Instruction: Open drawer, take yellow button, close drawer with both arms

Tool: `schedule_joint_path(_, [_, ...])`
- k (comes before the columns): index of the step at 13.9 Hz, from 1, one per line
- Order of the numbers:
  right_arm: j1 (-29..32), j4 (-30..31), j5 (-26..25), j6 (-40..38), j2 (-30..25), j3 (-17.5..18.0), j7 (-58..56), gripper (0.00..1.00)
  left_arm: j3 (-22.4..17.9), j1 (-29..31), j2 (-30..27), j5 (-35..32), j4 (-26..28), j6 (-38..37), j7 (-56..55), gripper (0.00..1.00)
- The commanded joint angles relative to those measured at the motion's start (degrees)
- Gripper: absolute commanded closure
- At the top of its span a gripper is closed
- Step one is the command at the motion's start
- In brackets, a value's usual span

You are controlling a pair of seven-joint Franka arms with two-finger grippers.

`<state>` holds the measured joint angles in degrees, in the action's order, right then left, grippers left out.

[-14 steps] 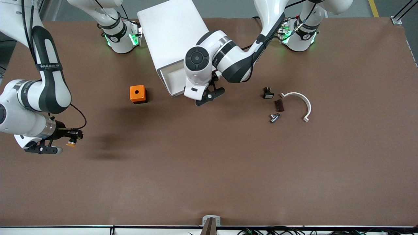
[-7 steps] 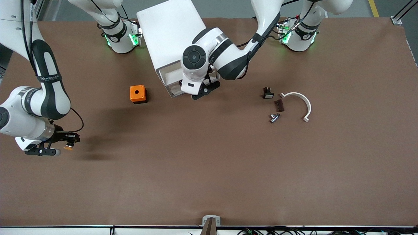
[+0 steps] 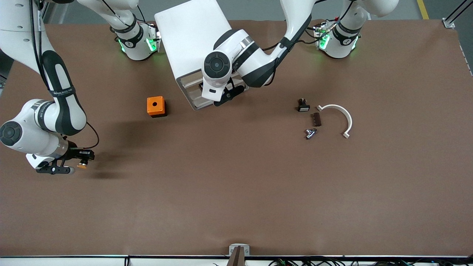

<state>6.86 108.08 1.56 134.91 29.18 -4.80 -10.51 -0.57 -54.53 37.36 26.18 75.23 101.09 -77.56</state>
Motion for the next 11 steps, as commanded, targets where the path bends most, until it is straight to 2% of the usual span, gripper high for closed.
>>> schedule_joint_path(1, [2.88,0.02,-0.94,2.18,1.31,1.2,-3.45,0.99,0.22,-0.93,-0.54,3.7,0.09,0.07,-1.8,0.01])
schedule_joint_path(6, [4.12,-0.59,-0.85,4.48,3.78,1.2,-6.54,0.98,0.22,-0.93,-0.27,5.37,0.09,0.51,-1.28,0.01])
schedule_joint_path(7, [4.04,-0.85,-0.85,4.39,4.22,1.2,-6.1,0.91,0.13,-0.84,-0.27,5.11,0.09,0.51,-0.92,0.01])
schedule_joint_path(8, [4.12,-1.29,-0.85,4.22,4.57,1.2,-6.62,0.61,0.13,-0.58,-0.53,4.85,0.09,0.43,-0.75,0.01])
schedule_joint_path(9, [4.12,-1.64,-0.85,3.87,4.75,1.2,-6.02,0.12,-0.05,-0.32,-0.8,4.5,0.09,-0.1,-0.66,0.01])
schedule_joint_path(10, [3.95,-1.82,-0.77,3.78,4.57,1.2,-6.27,0.0,-0.4,-0.05,-1.06,4.32,0.18,-0.1,-0.74,0.01])
schedule_joint_path(11, [3.51,-2.35,-0.85,2.91,4.4,1.29,-6.1,0.0,-0.75,0.12,-1.32,2.4,0.0,-0.1,-0.75,0.01])
